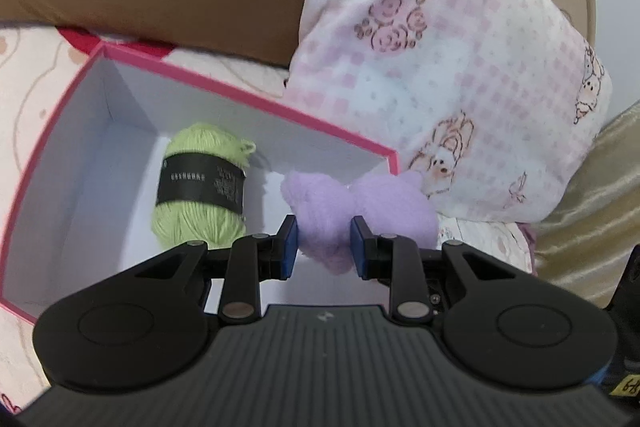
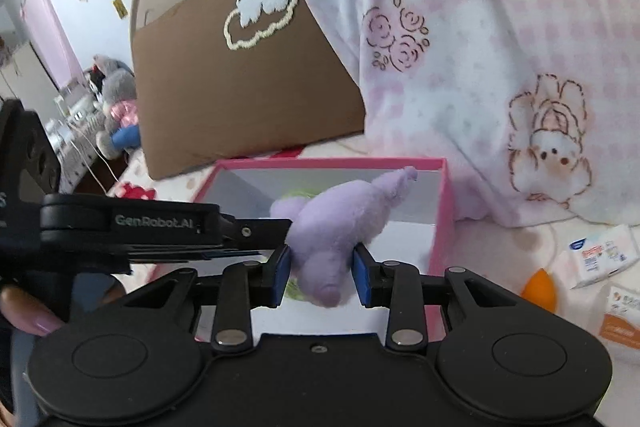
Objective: Organize objects
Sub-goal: 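Carry the plush over the pink box and lower it beside the yarn ball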
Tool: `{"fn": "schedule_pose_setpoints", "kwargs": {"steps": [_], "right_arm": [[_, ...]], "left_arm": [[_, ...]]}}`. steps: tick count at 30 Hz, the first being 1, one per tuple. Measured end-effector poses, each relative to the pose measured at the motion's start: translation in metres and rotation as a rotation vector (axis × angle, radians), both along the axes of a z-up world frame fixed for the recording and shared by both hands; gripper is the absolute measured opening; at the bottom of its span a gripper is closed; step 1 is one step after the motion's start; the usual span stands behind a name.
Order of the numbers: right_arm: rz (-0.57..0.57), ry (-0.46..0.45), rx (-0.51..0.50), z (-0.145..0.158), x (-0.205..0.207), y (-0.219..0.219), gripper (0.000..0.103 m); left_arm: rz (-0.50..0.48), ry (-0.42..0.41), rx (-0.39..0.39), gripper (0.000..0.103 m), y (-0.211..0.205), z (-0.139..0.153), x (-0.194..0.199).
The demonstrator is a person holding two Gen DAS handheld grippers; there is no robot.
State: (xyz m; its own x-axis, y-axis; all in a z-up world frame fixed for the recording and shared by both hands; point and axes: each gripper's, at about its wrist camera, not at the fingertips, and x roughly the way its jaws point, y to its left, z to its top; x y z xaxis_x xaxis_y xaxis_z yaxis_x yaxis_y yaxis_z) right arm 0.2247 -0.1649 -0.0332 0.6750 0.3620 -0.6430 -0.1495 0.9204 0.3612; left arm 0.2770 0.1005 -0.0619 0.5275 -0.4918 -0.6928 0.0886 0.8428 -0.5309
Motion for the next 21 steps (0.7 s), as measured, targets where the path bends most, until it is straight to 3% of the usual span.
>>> {"fn": "schedule_pose_setpoints", "kwargs": {"steps": [11, 21], "right_arm": [[0.030, 0.005, -0.123, -0.029, 0.024, 0.023, 0.036], [0.085, 0.010, -0.321, -0.044, 0.040, 0.038, 0.036]], "left_arm": [[0.030, 0.039, -0.029, 0.026, 0.012, -0.038, 0.029], [0.046, 0.050, 0.052, 0.025, -0.005, -0.048, 0.038]]}}
